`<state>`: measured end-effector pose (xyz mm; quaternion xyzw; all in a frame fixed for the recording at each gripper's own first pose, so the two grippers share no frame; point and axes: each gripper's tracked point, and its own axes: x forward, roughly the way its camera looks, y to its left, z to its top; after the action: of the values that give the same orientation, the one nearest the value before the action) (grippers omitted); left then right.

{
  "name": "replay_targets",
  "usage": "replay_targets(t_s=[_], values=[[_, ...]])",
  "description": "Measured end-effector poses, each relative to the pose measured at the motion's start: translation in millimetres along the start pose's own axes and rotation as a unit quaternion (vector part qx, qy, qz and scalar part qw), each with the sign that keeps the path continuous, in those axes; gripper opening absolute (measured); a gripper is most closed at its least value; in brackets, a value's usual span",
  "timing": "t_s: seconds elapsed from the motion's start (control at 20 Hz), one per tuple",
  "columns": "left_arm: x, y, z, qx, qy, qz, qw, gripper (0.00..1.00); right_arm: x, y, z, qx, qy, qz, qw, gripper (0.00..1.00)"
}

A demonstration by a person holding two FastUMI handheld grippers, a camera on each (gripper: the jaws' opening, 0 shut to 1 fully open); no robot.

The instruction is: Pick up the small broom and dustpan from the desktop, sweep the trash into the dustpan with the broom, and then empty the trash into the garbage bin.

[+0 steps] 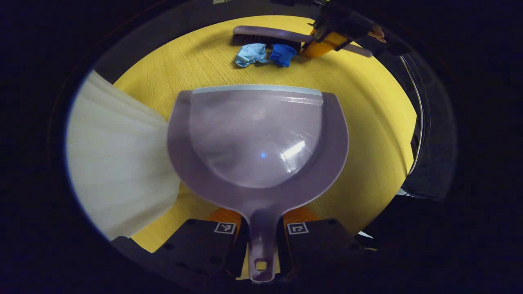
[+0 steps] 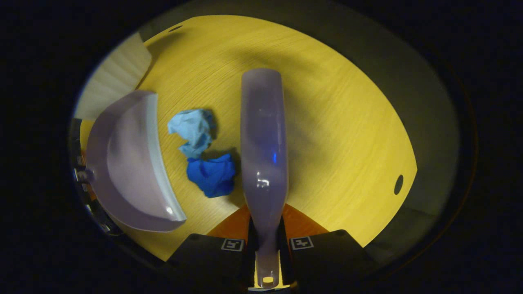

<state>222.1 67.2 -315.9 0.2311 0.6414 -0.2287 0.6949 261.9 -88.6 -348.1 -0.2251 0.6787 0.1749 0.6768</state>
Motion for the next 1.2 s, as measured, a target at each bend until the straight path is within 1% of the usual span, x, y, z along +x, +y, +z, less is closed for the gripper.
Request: replay_targets(t_s=[0.1,0.2,0.25,0.3,0.35,0.45,0.55,0.6,0.75,0.8,0.9,0.95,1.05,1.1,1.15,1.2], values=[[-0.3,4.9,4.1,0.011,-0.005,0.001,1.000,0.29,-5.9,13.5,-4.6,-0.039,0.015,0.040,0.998,0.27],[1.5,6.3,2.9,0.020,-0.013,0.001,1.000,0.30,-12.3,18.0,-18.6,-0.084,0.012,0.086,0.993,0.27],[3.0,5.0,2.7,0.017,-0.017,-0.002,1.000,0.30,-15.7,18.8,-24.1,-0.099,0.021,0.107,0.989,0.27],[4.2,4.5,2.3,0.013,-0.025,-0.006,1.000,0.29,-14.8,16.5,-26.2,-0.102,0.025,0.124,0.987,0.27],[4.0,2.4,4.9,0.008,-0.034,-0.012,0.999,0.29,-14.2,9.8,-28.6,-0.101,0.026,0.134,0.986,0.28],[3.4,-0.4,7.8,-0.005,-0.044,-0.025,0.999,0.29,-9.3,-20.6,-18.3,-0.089,0.022,0.125,0.988,0.28],[1.9,-4.8,9.4,-0.017,-0.055,-0.042,0.997,0.29,-19.4,-53.8,-6.3,-0.057,0.009,0.122,0.991,0.28],[-0.7,-6.9,10.5,-0.024,-0.062,-0.048,0.997,0.29,-26.9,-77.1,3.4,-0.037,0.001,0.121,0.992,0.28],[-15.5,-16.8,4.4,-0.037,-0.084,-0.049,0.995,0.29,-47.0,-139.9,15.4,0.012,-0.018,0.114,0.993,0.28],[-22.5,-22.4,0.1,-0.037,-0.087,-0.057,0.994,0.29,-49.6,-165.6,15.3,0.024,-0.023,0.107,0.994,0.28],[-40.4,-40.6,-15.9,-0.022,-0.084,-0.084,0.993,0.29,-61.8,-219.6,22.6,0.045,-0.041,0.077,0.995,0.28],[-52.7,-45.6,-21.9,-0.004,-0.086,-0.079,0.993,0.29,-68.3,-230.7,22.1,0.053,-0.049,0.071,0.995,0.27],[-86.7,-48.0,-35.0,0.032,-0.094,-0.049,0.994,0.30,-101.0,-254.9,19.3,0.072,-0.054,0.077,0.993,0.28],[-107.7,-52.4,-37.3,0.035,-0.100,-0.042,0.993,0.30,-105.6,-259.8,20.8,0.079,-0.055,0.083,0.992,0.28],[-123.8,-52.9,-32.9,0.027,-0.108,-0.047,0.993,0.29,-104.0,-276.2,20.6,0.080,-0.057,0.080,0.992,0.28],[-142.2,-46.1,-32.9,0.012,-0.114,-0.059,0.992,0.29,-114.3,-292.1,20.7,0.079,-0.068,0.066,0.992,0.28]])
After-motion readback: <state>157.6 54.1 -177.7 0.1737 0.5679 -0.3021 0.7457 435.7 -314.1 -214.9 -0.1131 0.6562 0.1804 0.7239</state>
